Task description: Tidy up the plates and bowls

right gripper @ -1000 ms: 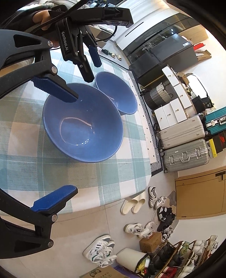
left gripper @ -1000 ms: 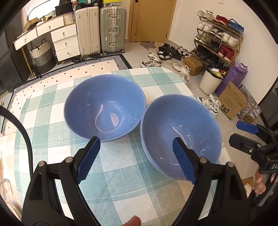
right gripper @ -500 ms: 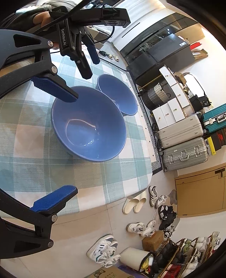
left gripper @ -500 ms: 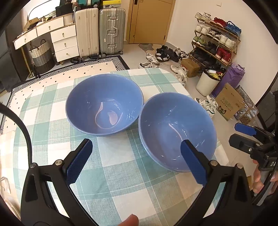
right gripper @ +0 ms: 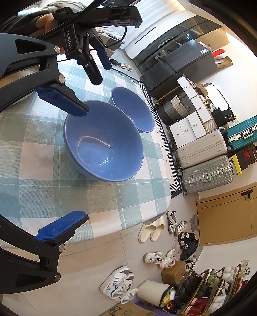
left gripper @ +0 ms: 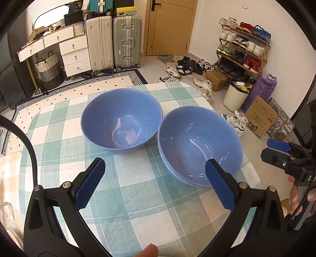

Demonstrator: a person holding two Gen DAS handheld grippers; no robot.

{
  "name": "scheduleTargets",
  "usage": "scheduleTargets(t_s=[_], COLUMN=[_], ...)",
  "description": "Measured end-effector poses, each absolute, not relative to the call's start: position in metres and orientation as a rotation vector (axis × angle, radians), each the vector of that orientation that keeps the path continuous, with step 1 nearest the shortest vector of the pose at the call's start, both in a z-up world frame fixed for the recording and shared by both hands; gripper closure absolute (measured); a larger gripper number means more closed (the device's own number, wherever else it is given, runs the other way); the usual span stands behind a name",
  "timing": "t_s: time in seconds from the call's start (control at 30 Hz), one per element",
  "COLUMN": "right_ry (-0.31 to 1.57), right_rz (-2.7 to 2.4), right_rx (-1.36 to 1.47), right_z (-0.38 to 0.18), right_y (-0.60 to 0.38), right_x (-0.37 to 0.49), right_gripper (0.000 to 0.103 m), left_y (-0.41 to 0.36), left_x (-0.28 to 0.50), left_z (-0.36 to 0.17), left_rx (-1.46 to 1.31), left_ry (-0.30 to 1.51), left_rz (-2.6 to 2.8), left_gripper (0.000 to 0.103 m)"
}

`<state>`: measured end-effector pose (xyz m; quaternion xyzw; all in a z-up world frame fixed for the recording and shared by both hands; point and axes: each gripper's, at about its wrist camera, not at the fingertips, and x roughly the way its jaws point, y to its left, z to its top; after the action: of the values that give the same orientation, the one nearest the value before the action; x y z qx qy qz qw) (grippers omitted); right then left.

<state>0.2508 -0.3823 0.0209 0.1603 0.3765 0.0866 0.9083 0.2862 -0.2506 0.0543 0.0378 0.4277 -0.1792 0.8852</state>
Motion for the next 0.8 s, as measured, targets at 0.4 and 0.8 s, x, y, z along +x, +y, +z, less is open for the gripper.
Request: scheduleTargets(t_s=[0.4,0.8], right_ry=[0.777,0.775], right_rz=[0.176,0.182], right_rx=[0.332,0.32], right_z=[0.019,0.021], right_y=[-0.383,-0.385], right_x=[0.248,0.256], right_gripper=[0.005,0.005], left_y=[-0.249,-0.258], left_x=[0.283,0.294], left_z=[0.055,0.061], left_rx=[0.083,0.099], left_ry=[0.887,0.886], left_rz=[-0.374,-0.379], left_gripper=[0.002,0.002])
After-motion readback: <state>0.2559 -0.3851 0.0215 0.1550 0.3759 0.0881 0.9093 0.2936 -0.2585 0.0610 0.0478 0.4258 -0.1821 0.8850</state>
